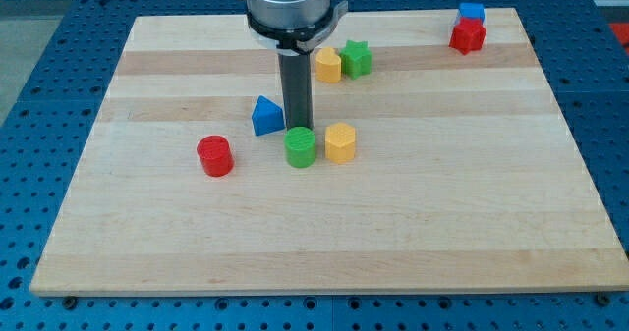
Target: Move the blue triangle a bit up
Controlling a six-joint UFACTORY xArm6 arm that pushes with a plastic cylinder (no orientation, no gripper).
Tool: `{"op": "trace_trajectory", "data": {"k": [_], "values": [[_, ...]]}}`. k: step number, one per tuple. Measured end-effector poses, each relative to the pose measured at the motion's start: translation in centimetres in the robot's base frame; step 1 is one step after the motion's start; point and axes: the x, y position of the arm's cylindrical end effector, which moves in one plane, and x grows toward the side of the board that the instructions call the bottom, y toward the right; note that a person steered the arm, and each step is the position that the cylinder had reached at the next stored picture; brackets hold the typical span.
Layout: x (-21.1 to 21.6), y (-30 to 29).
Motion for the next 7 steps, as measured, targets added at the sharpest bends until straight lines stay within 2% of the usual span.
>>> {"op": "trace_trajectory", "data": {"k": [2, 4, 6, 7], "values": [[2.4, -1.7], [2.9, -1.8], [-0.4, -3.8], [-0.7, -4.0]]}}
